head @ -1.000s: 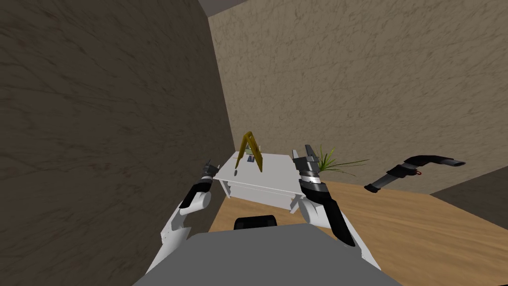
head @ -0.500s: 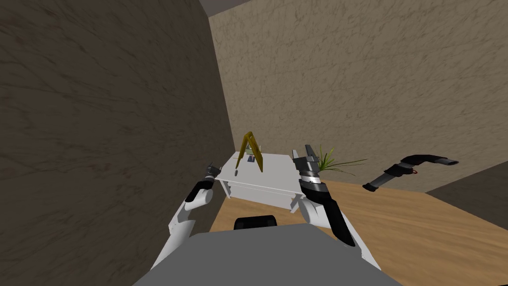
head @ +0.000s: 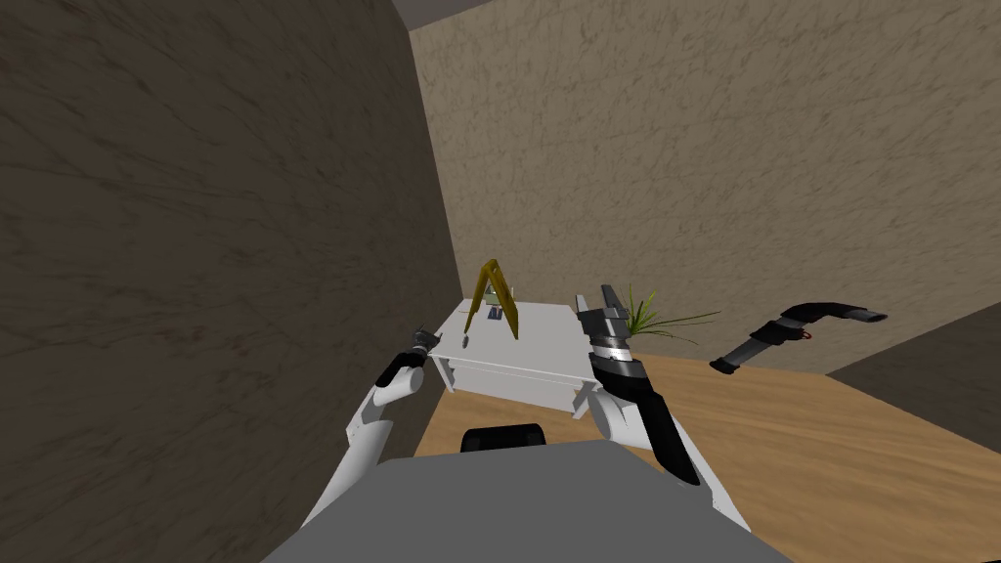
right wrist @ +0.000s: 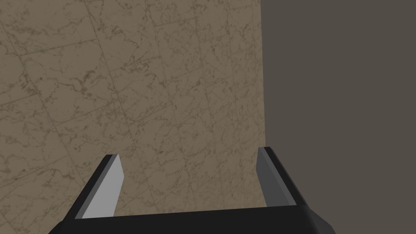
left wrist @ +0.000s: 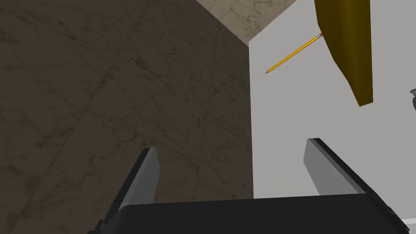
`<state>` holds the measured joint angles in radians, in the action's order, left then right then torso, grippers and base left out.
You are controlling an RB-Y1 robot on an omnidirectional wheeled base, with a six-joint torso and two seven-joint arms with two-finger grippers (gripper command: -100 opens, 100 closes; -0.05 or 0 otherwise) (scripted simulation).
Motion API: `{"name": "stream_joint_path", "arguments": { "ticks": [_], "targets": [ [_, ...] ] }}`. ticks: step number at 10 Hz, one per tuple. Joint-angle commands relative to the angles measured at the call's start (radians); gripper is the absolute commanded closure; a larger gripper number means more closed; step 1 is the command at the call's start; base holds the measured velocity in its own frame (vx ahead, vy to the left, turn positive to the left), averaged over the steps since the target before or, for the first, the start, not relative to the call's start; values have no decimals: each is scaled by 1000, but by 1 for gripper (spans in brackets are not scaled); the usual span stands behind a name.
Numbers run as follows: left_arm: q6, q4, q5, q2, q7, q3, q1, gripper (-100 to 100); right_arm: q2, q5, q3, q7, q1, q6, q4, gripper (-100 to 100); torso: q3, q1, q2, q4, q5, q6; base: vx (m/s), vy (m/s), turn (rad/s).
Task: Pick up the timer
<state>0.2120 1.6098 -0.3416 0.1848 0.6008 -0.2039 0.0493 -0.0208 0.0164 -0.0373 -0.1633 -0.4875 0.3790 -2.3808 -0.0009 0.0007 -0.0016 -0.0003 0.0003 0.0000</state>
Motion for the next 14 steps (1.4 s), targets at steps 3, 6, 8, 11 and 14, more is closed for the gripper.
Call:
{"name": "stream_joint_path", "arguments": {
  "ticks": [3,6,8,11,14],
  "targets": [
    [88,-106,-13,-14,87,-3,-63,-100,0,0,0,0,0,0,0,0,0,0,0,0,0,0,26,16,-33],
    [130,-147,-18,-19,122,-3,-87,-100,0,0,0,0,0,0,0,0,-1,-1,-1,0,0,0,26,8,-27],
    [194,-215,-23,-29,185,0,-134,-100,0,0,0,0,0,0,0,0,0,-1,-1,0,0,0,40,11,-42],
    [262,-299,-26,-40,256,4,-177,-100,0,0,0,0,0,0,0,0,-1,0,-1,0,0,0,41,11,-37],
    [292,-342,-27,-45,293,6,-197,-100,0,0,0,0,0,0,0,0,-1,0,-2,0,0,0,37,11,-17]
  ]
}}
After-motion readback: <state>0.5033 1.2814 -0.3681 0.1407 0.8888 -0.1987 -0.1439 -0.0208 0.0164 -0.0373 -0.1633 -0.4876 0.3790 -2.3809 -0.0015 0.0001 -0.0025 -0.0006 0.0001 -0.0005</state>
